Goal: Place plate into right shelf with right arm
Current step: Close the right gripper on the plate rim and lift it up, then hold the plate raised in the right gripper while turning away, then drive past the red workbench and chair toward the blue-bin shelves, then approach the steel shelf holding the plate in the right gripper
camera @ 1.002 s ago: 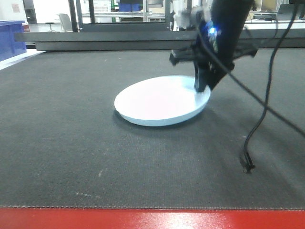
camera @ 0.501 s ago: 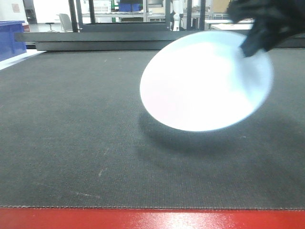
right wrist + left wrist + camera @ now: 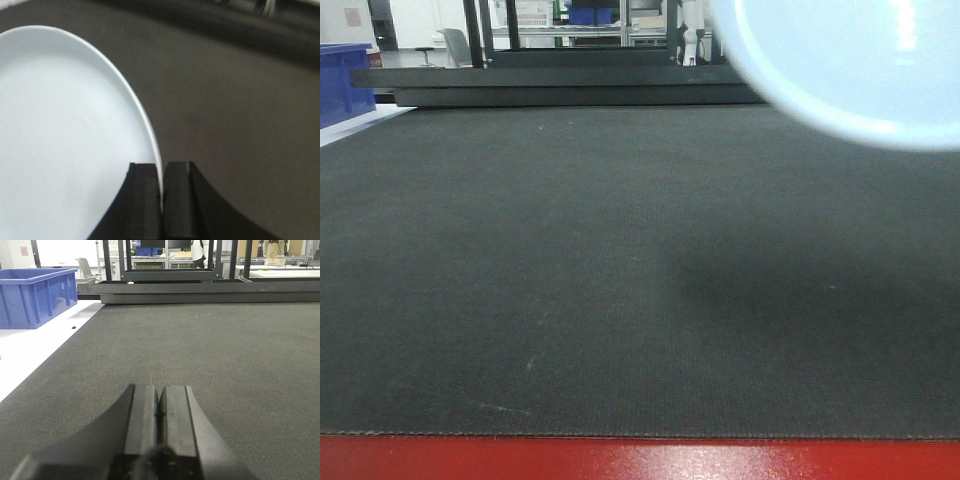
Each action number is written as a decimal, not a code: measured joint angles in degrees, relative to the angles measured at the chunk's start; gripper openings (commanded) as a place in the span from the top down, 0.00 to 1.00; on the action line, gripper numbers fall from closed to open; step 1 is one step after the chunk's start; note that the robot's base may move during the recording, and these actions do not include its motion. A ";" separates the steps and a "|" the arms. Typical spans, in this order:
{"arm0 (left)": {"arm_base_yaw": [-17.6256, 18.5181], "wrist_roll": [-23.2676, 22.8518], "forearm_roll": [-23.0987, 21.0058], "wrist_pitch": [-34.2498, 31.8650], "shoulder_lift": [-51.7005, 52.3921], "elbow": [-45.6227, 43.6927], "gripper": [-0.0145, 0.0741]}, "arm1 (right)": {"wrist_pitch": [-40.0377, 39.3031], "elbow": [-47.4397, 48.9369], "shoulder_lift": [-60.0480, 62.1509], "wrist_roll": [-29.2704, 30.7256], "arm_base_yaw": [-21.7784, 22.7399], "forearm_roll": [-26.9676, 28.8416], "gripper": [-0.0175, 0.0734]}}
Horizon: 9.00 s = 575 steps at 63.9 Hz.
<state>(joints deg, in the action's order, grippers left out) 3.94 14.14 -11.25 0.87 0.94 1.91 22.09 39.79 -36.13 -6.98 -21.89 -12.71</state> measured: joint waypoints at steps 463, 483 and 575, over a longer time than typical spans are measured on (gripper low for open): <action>0.30 0.00 0.00 -0.10 0.00 0.00 0.89 | -7.06 0.11 24.84 0.36 0.14 -1.54 0.74; 0.30 0.00 0.00 -0.10 0.00 0.00 0.89 | -7.06 0.11 24.84 0.36 0.14 -1.54 0.74; 0.30 0.00 0.00 -0.10 0.00 0.00 0.89 | -7.06 0.11 24.84 0.36 0.14 -1.54 0.74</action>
<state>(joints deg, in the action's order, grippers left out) 4.24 14.14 -11.25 0.77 0.94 1.91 15.03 39.90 -11.29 -6.62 -21.75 -14.25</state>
